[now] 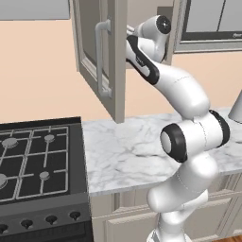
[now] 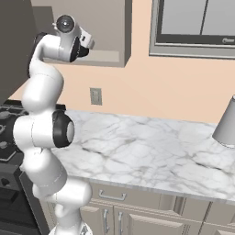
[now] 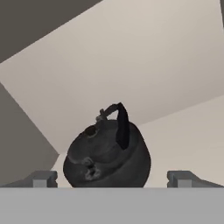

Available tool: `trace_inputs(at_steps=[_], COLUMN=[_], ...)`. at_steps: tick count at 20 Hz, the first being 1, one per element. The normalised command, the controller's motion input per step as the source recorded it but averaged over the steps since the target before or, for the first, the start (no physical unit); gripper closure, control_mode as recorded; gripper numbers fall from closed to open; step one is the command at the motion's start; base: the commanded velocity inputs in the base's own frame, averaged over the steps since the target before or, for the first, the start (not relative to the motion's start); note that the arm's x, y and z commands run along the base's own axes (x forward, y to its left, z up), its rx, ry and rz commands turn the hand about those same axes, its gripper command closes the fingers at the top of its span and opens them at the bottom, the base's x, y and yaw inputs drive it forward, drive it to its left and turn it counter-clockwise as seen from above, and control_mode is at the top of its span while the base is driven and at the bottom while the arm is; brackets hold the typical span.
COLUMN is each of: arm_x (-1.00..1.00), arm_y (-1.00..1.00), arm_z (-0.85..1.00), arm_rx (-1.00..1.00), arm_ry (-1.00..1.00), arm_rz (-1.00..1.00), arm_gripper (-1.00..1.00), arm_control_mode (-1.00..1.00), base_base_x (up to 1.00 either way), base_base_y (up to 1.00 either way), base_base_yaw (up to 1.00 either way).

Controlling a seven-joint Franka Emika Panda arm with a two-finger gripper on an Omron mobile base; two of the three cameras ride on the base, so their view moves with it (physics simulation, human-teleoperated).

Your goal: Open the cabinet, pick the kettle from the cabinet, and place it in the sink.

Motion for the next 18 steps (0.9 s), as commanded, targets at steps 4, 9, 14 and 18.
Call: trace_inputs(at_steps=[4, 9, 14, 18], arm_x=[0.23, 0.28, 0.17, 0.05], arm_y=[-0.01, 0.00, 0.01, 0.02], arm_z=[0.00, 0.00, 0.00, 0.00], arm_rx=[0.03, 0.03, 0.07, 0.07], arm_ry=[0.00, 0.01, 0.05, 0.07], arm_rz=[0.00, 0.00, 0.00, 0.00], arm_gripper=[-1.00, -1.00, -1.00, -1.00], arm_control_mode=[-1.00, -1.00, -1.00, -1.00], base_base_x=[0.00, 0.00, 0.00, 0.00], base_base_y=[0.00, 0.00, 0.00, 0.00], base_base_yaw=[0.00, 0.00, 0.00, 0.00])
